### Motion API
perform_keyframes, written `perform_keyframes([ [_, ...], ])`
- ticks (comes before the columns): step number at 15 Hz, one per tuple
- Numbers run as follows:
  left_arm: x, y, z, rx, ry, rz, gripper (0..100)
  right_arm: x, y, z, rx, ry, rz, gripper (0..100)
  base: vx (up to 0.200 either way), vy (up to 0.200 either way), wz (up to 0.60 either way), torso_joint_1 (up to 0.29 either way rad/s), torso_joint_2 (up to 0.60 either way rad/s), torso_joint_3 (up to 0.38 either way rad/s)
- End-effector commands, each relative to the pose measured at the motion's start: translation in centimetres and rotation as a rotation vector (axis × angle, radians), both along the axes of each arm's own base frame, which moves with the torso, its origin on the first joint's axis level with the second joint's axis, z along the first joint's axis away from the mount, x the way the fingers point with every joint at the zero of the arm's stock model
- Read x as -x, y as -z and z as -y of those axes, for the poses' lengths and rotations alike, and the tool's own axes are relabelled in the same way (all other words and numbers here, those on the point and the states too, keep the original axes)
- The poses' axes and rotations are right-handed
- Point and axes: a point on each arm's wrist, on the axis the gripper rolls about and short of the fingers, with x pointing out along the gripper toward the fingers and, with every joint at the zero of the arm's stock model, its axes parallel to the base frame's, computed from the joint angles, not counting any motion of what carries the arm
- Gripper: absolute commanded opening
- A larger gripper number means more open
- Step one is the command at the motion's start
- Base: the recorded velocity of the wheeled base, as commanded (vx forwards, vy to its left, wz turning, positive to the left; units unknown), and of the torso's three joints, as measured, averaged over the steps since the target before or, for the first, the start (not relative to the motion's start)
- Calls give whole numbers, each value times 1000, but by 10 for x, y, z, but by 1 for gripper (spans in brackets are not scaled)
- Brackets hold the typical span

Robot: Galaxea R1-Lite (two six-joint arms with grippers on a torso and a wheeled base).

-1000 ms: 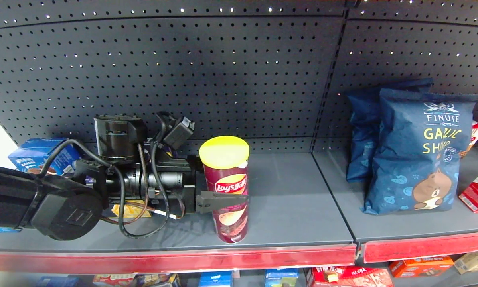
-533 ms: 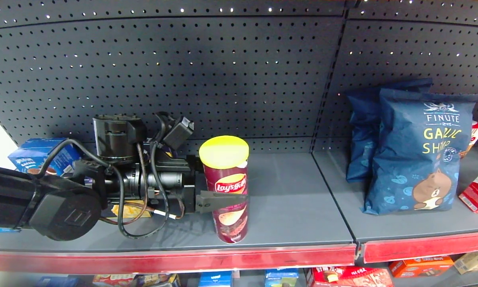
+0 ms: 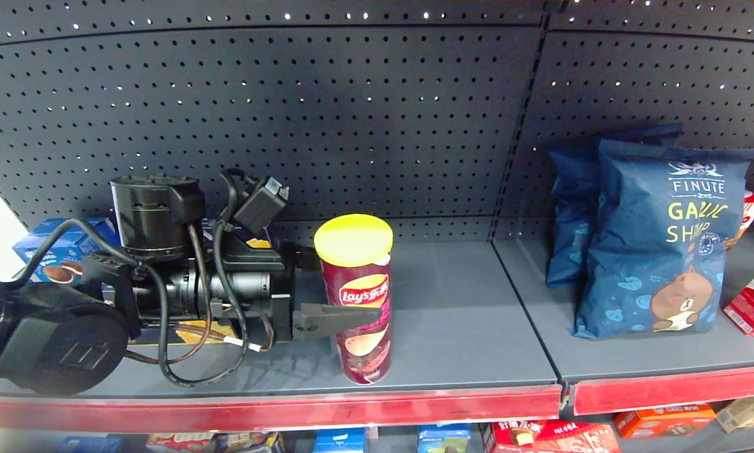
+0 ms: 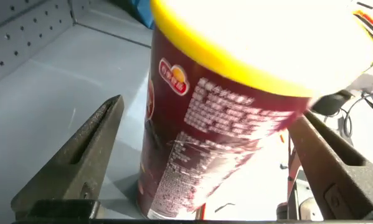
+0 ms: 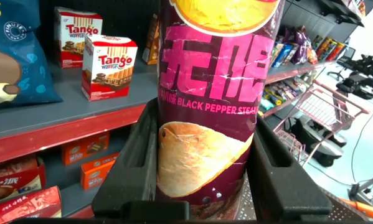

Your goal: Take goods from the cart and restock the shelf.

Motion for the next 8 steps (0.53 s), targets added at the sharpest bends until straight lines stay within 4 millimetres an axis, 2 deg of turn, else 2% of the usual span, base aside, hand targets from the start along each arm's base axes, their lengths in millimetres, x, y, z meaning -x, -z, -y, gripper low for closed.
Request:
perform_keyframes([
  [1, 2, -3, -8, 2, -24, 9, 100, 0, 0, 0, 0, 0, 1, 0, 0, 0, 0, 0, 0, 0],
  [3, 1, -2, -11, 1, -32, 4, 100, 0, 0, 0, 0, 0, 0, 0, 0, 0, 0, 0, 0, 0],
  [6, -1, -7, -28, 7, -88, 23, 100, 0, 0, 0, 0, -1, -2, 0, 0, 0, 0, 0, 0, 0],
  [8, 3, -9, -30, 9, -90, 27, 100, 0, 0, 0, -1, 0, -2, 0, 0, 0, 0, 0, 0, 0],
])
